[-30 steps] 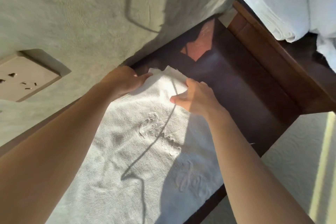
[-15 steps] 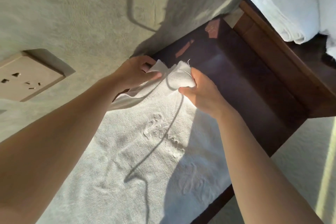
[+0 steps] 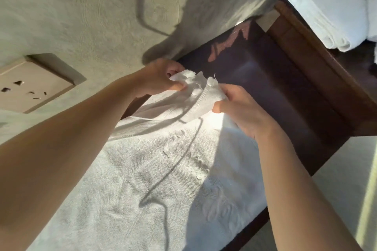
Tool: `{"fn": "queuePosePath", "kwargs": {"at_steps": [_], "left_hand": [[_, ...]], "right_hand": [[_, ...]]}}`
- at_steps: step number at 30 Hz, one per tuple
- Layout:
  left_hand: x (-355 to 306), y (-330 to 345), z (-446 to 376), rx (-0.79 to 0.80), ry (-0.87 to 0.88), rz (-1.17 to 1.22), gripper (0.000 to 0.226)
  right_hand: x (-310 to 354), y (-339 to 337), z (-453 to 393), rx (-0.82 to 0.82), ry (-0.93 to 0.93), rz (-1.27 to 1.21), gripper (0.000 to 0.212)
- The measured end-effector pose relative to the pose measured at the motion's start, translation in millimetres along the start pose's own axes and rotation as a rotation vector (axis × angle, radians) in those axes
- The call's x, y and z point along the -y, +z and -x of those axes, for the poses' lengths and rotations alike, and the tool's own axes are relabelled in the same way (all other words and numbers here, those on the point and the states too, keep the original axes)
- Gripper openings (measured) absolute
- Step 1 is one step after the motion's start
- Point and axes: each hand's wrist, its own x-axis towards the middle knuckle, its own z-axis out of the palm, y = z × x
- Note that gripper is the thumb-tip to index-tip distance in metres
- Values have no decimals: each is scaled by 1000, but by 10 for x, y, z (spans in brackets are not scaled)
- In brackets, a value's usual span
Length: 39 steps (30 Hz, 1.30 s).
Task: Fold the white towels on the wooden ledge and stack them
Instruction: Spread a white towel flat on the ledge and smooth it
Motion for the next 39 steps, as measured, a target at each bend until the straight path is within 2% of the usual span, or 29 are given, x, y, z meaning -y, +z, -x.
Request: {"fn": "queuePosePath", "kwargs": {"at_steps": [1, 3, 5, 8, 10, 11, 13, 17, 19, 21, 24, 27, 29, 31, 33, 36, 39], "left_hand": [[-18, -21, -32, -34, 15, -40, 33], [-48, -36, -90, -85, 52, -136, 36], [-37, 1, -104, -128, 60, -106, 34], [8, 36, -33, -193, 28, 54, 28], [5, 14, 154, -203, 7, -37, 21], [33, 4, 274, -214, -8, -65, 22], [96, -26, 529, -214, -54, -117, 26], [367, -33, 850, -25, -145, -160, 23], [447, -57, 918, 13, -130, -190, 48], [458, -63, 958, -18, -63, -246, 58], [473, -56, 1061, -96, -32, -266, 61], [605, -59, 1216, -117, -178, -328, 62], [708, -81, 1311, -100, -244, -408, 67], [792, -95, 1368, -120, -243, -337, 71], [823, -110, 1384, -164, -218, -172, 59], [821, -102, 1369, -204, -191, -51, 31], [791, -50, 1368, -262, -176, 5, 30]], "right_hand": [[10, -24, 6, 7, 3, -72, 33], [41, -52, 3, 11, 16, -229, 23], [55, -33, -63, -65, 16, -261, 17], [-89, 31, -294, -379, -26, 80, 28], [-185, 71, -405, -501, -50, 352, 15], [-200, 91, -416, -493, -61, 444, 12], [-216, 114, -396, -480, -68, 484, 30], [-221, 195, -386, -498, -11, 430, 42], [-178, 209, -441, -480, 60, 492, 32], [-126, 183, -507, -451, 128, 583, 8], [-82, 109, -569, -452, 101, 553, 30], [-113, 43, -594, -505, 2, 375, 38], [-160, 61, -600, -518, -13, 450, 41], [-194, 100, -601, -494, -17, 515, 35], [-187, 81, -610, -444, -30, 470, 18], [-147, -14, -620, -284, 25, 374, 29], [-153, -85, -614, -129, 67, 386, 35]]}}
